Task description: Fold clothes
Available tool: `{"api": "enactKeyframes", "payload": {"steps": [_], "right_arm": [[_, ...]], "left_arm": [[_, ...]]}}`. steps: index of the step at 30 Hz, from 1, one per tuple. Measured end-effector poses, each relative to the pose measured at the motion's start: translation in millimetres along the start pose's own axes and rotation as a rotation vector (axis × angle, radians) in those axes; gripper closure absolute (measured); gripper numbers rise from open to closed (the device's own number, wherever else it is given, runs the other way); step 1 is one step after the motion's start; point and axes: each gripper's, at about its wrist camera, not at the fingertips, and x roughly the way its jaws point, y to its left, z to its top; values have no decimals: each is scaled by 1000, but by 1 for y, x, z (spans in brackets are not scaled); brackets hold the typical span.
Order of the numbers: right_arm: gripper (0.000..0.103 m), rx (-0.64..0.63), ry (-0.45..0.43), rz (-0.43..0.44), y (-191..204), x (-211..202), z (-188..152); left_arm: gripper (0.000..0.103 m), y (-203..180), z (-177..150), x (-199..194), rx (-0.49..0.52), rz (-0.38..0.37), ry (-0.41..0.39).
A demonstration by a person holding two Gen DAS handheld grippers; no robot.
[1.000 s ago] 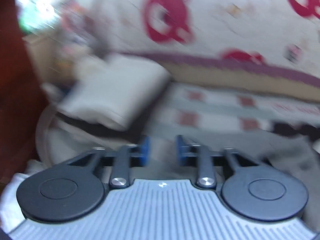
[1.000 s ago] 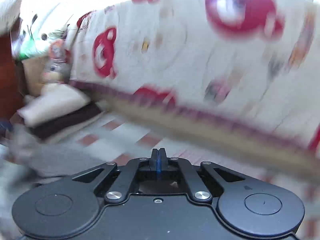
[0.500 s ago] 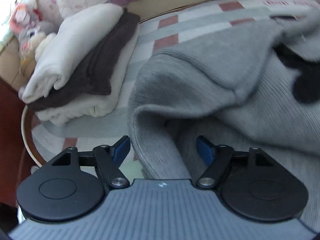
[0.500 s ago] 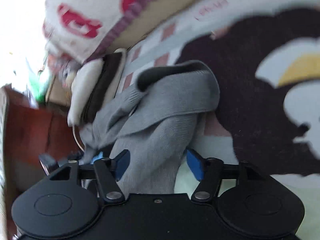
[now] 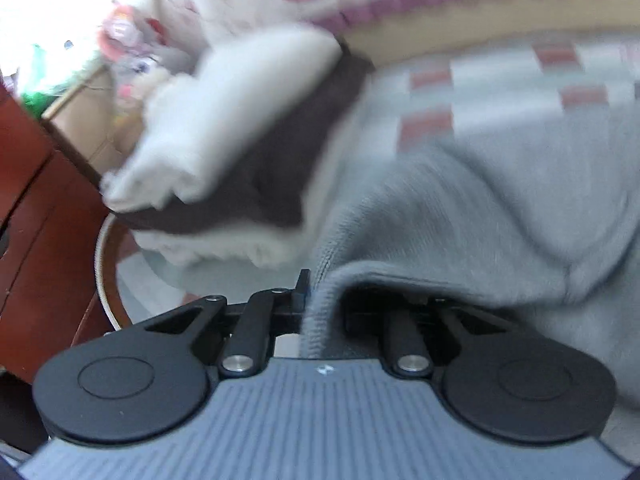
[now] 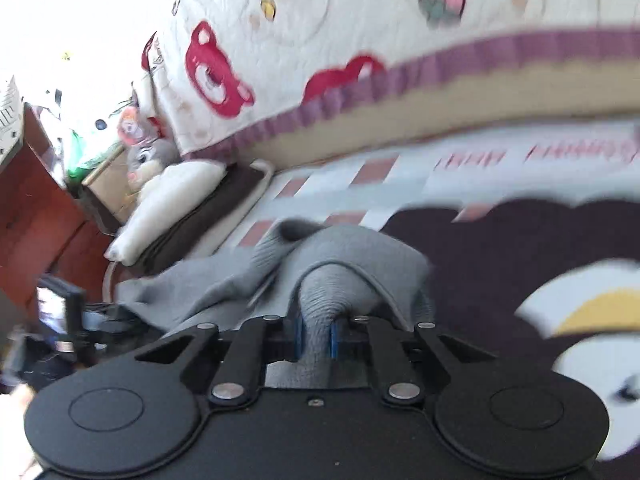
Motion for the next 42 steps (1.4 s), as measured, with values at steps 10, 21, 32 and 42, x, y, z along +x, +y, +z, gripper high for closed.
{"api": "enactKeyframes", "payload": {"steps": [10, 21, 32, 42], "right_arm": [[87, -186, 39, -215, 1, 6, -9], [88, 247, 208, -45, -34, 42, -8], [92, -186, -117, -167, 39, -45, 76], [92, -234, -339, -142, 64, -141, 156]], "left_arm": [[89, 13, 27, -55, -73, 97, -244], [90, 37, 30, -80, -142, 16, -275], [98, 117, 73, -164, -263, 31, -430], [98, 154, 106, -282, -246, 50, -665]]}}
